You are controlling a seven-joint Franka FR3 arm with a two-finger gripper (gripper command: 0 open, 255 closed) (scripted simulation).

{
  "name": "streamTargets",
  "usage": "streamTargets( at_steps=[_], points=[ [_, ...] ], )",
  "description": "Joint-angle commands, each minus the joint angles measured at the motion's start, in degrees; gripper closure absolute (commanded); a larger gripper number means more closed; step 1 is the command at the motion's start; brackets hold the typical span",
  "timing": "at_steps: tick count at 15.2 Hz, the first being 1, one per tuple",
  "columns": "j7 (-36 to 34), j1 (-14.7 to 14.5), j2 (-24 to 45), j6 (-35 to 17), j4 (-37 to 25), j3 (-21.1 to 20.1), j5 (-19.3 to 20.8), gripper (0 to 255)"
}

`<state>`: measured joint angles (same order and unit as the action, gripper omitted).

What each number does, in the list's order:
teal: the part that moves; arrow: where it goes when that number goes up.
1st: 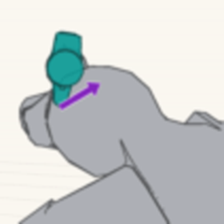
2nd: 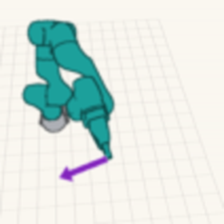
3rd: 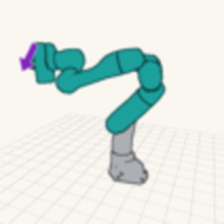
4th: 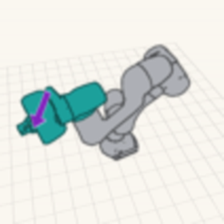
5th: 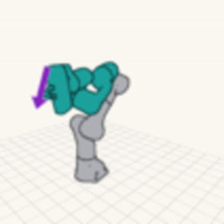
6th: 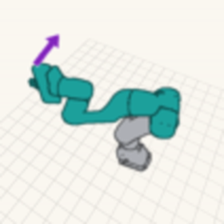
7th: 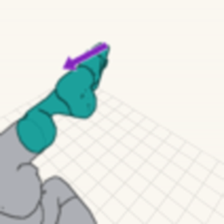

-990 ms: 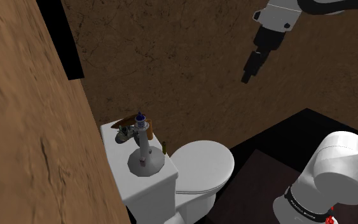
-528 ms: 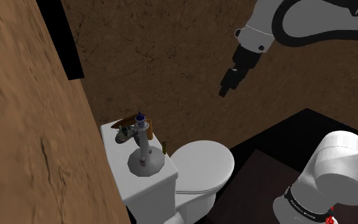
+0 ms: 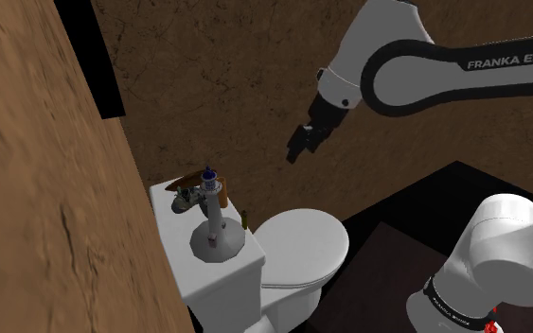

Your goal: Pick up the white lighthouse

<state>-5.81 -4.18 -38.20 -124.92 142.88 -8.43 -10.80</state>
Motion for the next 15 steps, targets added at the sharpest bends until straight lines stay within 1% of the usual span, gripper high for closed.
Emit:
streamTargets(
  at_steps=[1,5,9,12,15],
  points=[
    [-1.79,-0.51,3.19,-5.47,0.43,-1.91,-1.18,0],
    [-5.33,-0.96,9.85,-14.62,-0.45,-5.55,-2.43,0],
    [-9.56,-0.48,17.41,-23.16,-2.90,-9.52,-1.99,0],
    [-13.80,0.69,23.49,-28.96,-5.69,-12.82,0.25,0],
    [-19.85,2.62,29.86,-34.05,-9.27,-16.36,5.24,0]
  ],
)
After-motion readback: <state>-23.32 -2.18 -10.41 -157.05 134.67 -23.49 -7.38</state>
